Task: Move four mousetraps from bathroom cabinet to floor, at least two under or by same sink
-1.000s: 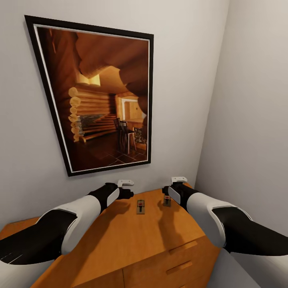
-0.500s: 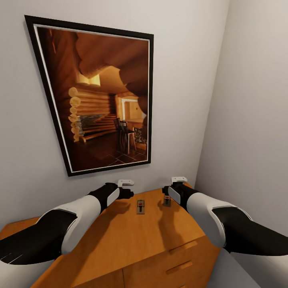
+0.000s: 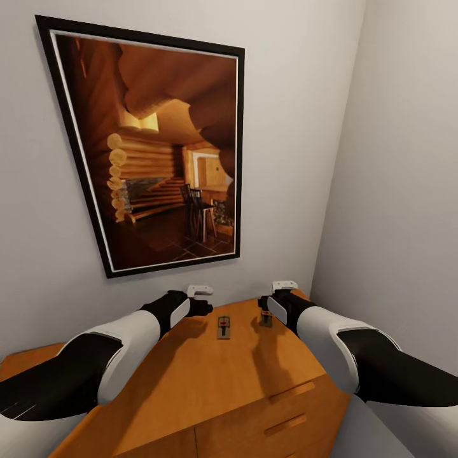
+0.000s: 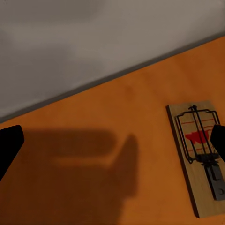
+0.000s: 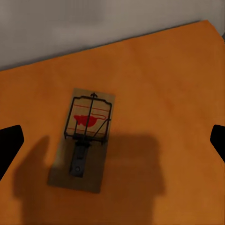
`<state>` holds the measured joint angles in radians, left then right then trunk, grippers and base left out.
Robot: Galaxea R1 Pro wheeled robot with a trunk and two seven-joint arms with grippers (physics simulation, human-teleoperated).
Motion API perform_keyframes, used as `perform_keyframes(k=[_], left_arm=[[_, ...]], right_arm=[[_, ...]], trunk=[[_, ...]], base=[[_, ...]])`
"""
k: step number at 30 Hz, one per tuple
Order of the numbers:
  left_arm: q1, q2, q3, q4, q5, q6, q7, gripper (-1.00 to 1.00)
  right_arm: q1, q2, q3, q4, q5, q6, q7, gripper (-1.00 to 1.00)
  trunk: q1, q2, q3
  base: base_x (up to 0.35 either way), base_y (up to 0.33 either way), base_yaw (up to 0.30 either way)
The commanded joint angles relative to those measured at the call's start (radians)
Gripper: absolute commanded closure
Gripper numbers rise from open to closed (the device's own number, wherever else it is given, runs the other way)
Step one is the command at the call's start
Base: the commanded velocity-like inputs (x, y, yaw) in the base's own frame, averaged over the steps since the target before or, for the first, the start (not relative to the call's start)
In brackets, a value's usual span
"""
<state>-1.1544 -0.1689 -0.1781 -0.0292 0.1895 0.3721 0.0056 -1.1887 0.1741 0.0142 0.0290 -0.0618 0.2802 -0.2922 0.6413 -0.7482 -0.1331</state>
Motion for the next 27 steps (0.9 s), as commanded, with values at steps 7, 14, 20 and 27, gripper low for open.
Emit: perform_keyframes(k=[7, 14, 20, 27], left_arm=[[-0.001, 0.001, -0.008, -0.001, 0.010, 0.005, 0.001, -1.00], [-0.001, 0.001, -0.008, -0.001, 0.010, 0.005, 0.001, -1.00], [-0.001, 0.003, -0.007, -0.001, 0.010, 0.005, 0.001, -1.00], [-0.001, 0.003, -0.007, -0.001, 0.011, 0.004, 0.001, -1.00]], right_arm=[[-0.002, 0.000, 0.003, 0.002, -0.006, 0.000, -0.004, -1.00], [-0.002, 0.000, 0.003, 0.002, -0.006, 0.000, -0.004, -1.00], [-0.002, 0.000, 0.004, 0.001, -0.006, 0.000, -0.004, -1.00], [-0.002, 0.000, 0.004, 0.000, -0.006, 0.000, -0.004, -1.00]], trunk=[[0.027, -0.051, -0.024], [0.054, -0.100, -0.046], [0.073, -0.135, -0.061], [0.073, -0.135, -0.061]], base=[[0.000, 0.000, 0.000], [0.000, 0.000, 0.000], [0.000, 0.000, 0.000], [0.000, 0.000, 0.000]])
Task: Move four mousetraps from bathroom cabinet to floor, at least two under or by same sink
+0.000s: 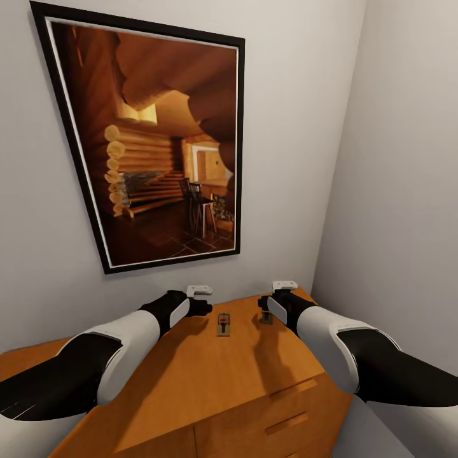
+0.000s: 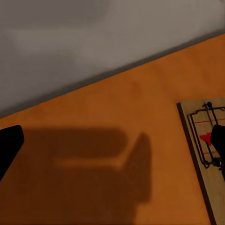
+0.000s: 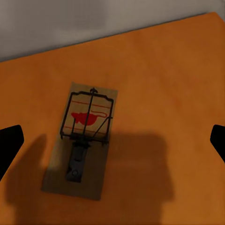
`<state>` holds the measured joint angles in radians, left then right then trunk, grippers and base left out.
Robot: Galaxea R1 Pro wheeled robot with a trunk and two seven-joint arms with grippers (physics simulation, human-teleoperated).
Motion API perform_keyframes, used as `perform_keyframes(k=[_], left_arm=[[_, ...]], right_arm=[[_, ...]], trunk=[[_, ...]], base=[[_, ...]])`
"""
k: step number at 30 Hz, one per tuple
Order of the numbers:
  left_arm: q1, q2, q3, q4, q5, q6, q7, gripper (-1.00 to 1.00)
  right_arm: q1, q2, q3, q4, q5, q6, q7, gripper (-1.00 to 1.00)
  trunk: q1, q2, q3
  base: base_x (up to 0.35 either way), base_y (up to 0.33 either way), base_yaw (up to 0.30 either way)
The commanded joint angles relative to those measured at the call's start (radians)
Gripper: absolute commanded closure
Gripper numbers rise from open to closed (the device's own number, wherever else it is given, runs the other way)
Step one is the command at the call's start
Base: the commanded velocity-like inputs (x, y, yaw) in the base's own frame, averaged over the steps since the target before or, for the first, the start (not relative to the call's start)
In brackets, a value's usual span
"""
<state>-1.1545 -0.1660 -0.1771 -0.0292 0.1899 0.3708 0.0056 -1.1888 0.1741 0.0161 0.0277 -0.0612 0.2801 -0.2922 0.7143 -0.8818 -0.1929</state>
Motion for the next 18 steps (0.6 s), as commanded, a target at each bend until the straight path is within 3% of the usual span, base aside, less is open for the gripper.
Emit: perform_keyframes(k=[1, 5, 18], left_arm=[[-0.001, 0.000, -0.008, -0.001, 0.010, 0.005, 0.001, -1.00], [-0.001, 0.000, -0.008, -0.001, 0.010, 0.005, 0.000, -1.00], [-0.001, 0.000, -0.008, -0.001, 0.011, 0.005, -0.001, -1.00]], right_arm=[[-0.002, 0.000, 0.002, 0.002, -0.007, 0.001, -0.004, -1.00], [-0.002, 0.000, 0.002, 0.002, -0.007, 0.001, -0.004, -1.00], [-0.002, 0.000, 0.003, 0.001, -0.010, 0.001, -0.004, -1.00]], trunk=[[0.000, -0.001, -0.002], [0.000, -0.001, -0.002], [0.050, -0.092, -0.042]], base=[[0.000, 0.000, 0.000], [0.000, 0.000, 0.000], [0.000, 0.000, 0.000]])
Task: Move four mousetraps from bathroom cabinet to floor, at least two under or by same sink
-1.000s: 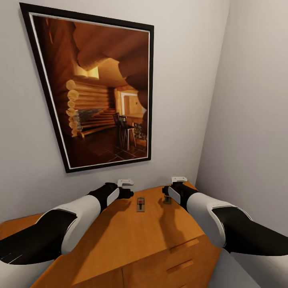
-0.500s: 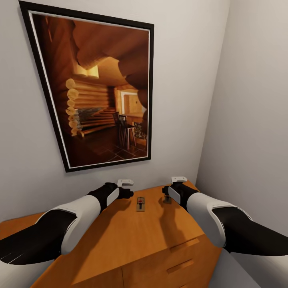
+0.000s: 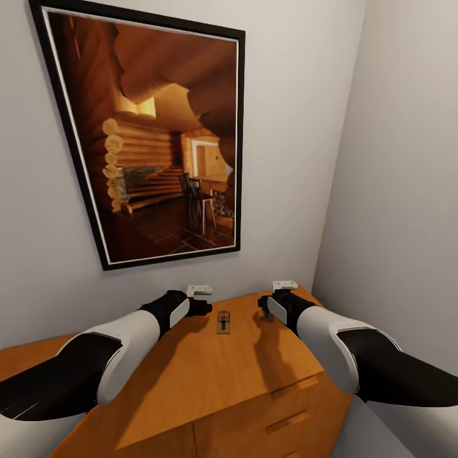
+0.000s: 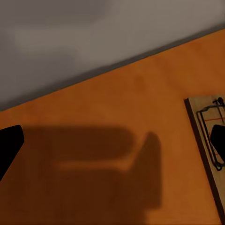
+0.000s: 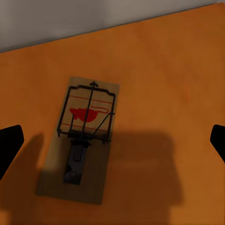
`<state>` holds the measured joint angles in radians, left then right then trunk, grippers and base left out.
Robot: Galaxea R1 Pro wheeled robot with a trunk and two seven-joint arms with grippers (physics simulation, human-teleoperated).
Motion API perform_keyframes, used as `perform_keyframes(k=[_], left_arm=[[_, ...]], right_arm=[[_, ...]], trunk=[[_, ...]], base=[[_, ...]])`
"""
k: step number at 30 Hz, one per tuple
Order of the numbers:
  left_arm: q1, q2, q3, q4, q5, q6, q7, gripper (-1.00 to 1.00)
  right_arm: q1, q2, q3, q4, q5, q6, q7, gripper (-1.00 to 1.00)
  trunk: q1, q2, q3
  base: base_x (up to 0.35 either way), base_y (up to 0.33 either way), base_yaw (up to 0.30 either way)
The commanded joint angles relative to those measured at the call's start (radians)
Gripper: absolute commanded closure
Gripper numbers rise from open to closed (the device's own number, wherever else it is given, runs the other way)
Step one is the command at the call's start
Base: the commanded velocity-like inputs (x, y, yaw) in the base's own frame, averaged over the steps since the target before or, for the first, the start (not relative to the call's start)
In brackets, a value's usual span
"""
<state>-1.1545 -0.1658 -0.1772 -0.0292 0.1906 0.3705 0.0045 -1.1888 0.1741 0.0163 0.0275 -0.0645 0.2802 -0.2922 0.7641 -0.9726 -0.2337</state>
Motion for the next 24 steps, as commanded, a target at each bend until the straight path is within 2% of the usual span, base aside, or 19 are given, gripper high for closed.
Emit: perform_keyframes(k=[1, 9, 24], left_arm=[[-0.001, 0.000, -0.008, -0.001, 0.010, 0.005, 0.000, -1.00], [-0.001, 0.001, -0.008, -0.001, 0.010, 0.005, 0.000, -1.00], [-0.001, 0.002, -0.008, 0.000, 0.010, 0.005, 0.000, -1.00]], right_arm=[[-0.002, 0.000, 0.002, 0.002, -0.007, 0.000, -0.004, -1.00], [-0.002, 0.000, 0.003, 0.002, -0.007, 0.000, -0.004, -1.00], [-0.002, 0.000, 0.004, 0.002, -0.008, 0.002, -0.004, -1.00]], trunk=[[0.004, -0.008, -0.005], [0.035, -0.064, -0.030], [0.039, -0.071, -0.033]], base=[[0.000, 0.000, 0.000], [0.000, 0.000, 0.000], [0.000, 0.000, 0.000]])
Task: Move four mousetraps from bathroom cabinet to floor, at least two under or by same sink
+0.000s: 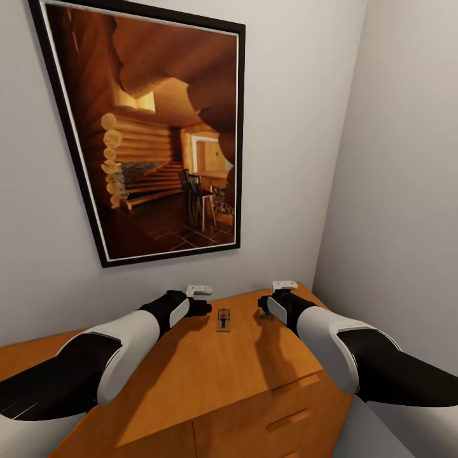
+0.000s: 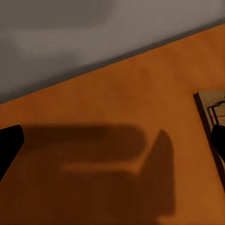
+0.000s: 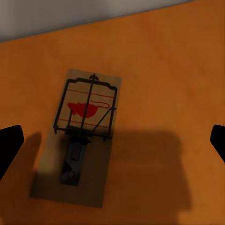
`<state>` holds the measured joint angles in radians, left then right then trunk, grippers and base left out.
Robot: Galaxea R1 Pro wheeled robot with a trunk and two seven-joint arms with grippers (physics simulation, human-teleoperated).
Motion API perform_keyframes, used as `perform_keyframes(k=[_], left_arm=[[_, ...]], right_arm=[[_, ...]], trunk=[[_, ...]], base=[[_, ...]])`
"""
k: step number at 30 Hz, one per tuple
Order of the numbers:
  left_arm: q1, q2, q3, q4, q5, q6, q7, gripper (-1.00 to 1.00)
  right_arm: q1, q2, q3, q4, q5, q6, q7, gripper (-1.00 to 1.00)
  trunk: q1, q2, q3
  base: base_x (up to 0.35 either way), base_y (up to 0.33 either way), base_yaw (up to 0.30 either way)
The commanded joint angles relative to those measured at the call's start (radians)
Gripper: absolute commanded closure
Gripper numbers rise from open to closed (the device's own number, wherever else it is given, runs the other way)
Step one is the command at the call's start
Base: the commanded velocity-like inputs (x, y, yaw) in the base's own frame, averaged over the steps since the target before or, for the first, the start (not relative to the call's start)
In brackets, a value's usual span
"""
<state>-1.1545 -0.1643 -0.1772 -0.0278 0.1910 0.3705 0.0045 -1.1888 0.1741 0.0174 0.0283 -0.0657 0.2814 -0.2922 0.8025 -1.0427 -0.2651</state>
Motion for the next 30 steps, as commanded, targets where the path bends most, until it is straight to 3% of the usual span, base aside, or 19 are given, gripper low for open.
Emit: perform_keyframes(k=[1, 11, 30], left_arm=[[-0.001, 0.000, -0.008, -0.001, 0.010, 0.005, 0.000, -1.00], [-0.001, 0.000, -0.008, -0.001, 0.010, 0.005, 0.000, -1.00], [-0.001, 0.000, -0.008, -0.001, 0.010, 0.005, 0.001, -1.00]], right_arm=[[-0.002, 0.000, 0.002, 0.002, -0.007, 0.001, -0.004, -1.00], [-0.002, 0.000, 0.003, 0.001, -0.006, 0.001, -0.004, -1.00], [-0.002, 0.000, 0.003, 0.001, -0.006, 0.001, -0.004, -1.00]], trunk=[[0.004, -0.008, -0.005], [0.042, -0.078, -0.036], [0.042, -0.078, -0.036]], base=[[0.000, 0.000, 0.000], [0.000, 0.000, 0.000], [0.000, 0.000, 0.000]])
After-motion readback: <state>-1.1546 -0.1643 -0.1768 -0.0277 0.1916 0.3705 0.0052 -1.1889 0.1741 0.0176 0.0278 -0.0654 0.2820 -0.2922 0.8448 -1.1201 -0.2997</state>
